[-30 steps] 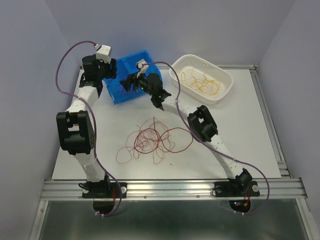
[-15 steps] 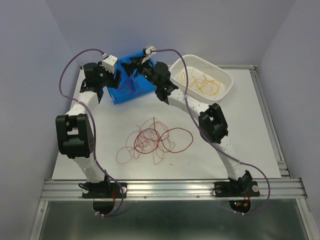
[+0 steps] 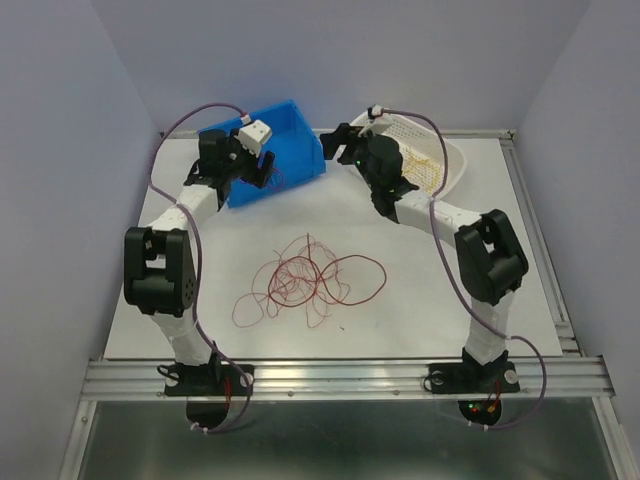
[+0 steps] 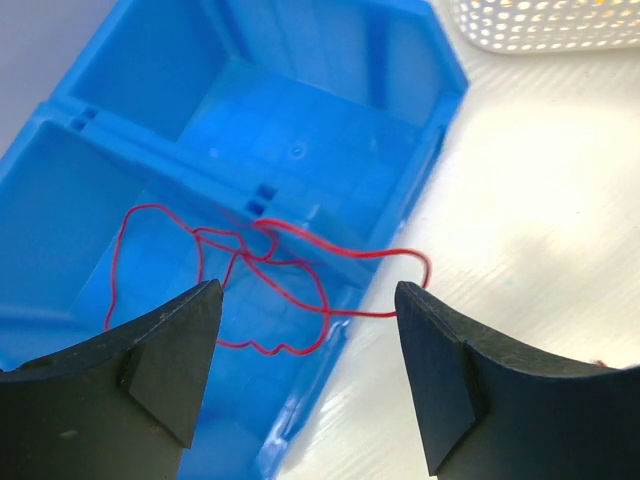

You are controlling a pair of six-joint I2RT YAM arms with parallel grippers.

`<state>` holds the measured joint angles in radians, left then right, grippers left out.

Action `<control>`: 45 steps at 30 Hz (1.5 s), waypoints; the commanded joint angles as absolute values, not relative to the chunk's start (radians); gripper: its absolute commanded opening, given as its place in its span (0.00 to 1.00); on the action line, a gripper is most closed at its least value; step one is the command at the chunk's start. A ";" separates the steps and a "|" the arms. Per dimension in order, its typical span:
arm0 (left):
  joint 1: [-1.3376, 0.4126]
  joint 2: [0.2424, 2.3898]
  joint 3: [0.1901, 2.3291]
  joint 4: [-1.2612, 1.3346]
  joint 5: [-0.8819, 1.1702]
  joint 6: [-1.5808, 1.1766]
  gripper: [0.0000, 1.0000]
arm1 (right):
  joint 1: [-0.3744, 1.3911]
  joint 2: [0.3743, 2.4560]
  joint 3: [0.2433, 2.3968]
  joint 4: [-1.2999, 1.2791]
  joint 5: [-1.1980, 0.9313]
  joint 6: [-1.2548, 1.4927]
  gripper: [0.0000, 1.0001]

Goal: Untangle the cables

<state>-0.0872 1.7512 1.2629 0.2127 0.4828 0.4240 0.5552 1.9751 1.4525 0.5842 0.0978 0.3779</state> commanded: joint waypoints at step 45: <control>-0.025 1.810 1.376 0.227 0.278 0.316 0.00 | 0.563 1.704 0.920 0.763 0.063 0.304 0.83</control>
<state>-0.0357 1.8477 1.3655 0.1730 0.3042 0.3050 0.5575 1.6367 0.8310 0.7841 0.1570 0.3504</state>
